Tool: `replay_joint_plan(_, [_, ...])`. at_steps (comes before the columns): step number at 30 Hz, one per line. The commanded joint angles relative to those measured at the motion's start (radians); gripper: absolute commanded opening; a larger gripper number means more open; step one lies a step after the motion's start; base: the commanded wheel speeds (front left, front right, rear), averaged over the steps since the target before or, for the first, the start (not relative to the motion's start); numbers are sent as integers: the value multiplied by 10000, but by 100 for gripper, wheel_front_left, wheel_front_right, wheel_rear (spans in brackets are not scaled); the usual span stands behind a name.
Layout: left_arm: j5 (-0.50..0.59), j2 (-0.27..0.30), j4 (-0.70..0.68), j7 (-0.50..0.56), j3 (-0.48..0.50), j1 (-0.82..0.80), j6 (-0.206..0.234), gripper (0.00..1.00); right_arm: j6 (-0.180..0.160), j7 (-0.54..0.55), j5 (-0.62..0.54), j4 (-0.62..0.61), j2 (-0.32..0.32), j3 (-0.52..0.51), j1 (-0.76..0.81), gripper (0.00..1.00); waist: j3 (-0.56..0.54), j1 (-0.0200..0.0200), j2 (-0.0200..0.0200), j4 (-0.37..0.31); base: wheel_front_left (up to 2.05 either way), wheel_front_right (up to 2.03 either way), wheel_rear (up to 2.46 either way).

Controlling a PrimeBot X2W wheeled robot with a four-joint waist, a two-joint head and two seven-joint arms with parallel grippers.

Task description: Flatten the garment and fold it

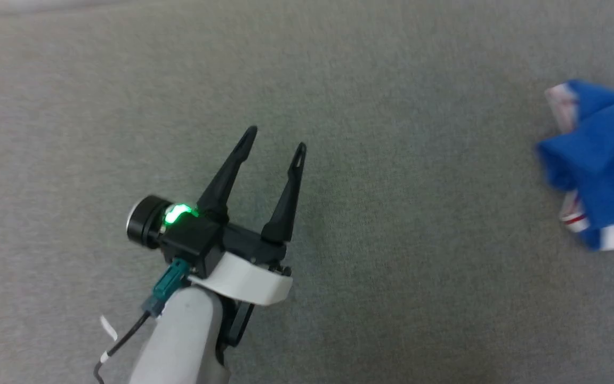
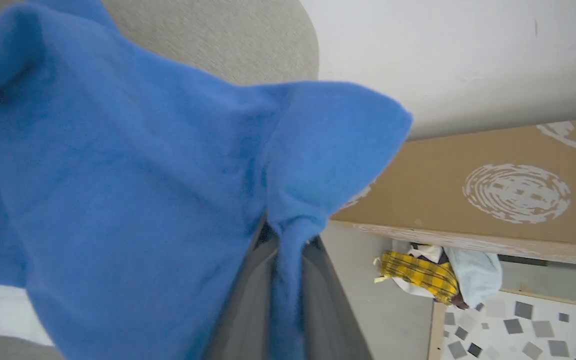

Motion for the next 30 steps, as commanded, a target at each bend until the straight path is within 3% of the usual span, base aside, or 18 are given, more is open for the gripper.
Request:
replay_joint_plan(1, [125, -5, 32, -47, -30, -201, -80, 100, -23, -281, -338, 298, -111, -125, -256, 0, 1695, -3, -1, -515, 0, 0, 0])
replay_joint_plan(11, [384, 15, -231, -47, -160, -1039, -200, 100, -23, -2192, -1655, 3433, -340, -1627, -707, 0, 2949, -3, -1, 118, 0, 0, 0])
replay_joint_plan(20, [281, 7, -498, -47, -9, -1133, -211, 100, -23, -3080, -2564, 4928, -170, -2582, -1266, 0, 3197, -3, -1, 401, 0, 0, 0])
replay_joint_plan(21, [274, 6, -482, -47, -8, -1128, -212, 100, -23, -3137, -2678, 5056, -128, -2707, -1338, 44, 3165, -3, -1, 413, 0, 0, 0])
replay_joint_plan(22, [267, 5, -465, -47, -5, -1114, -211, 100, -23, -3152, -2771, 5210, -73, -2847, -1412, 100, 3112, -3, -1, 420, 0, 0, 0])
replay_joint_plan(30, [29, -1, -300, -47, 273, -698, -121, 100, -23, -3660, -3340, 5418, 595, -3247, -2075, 100, 1790, -3, -1, 294, 0, 0, 0])
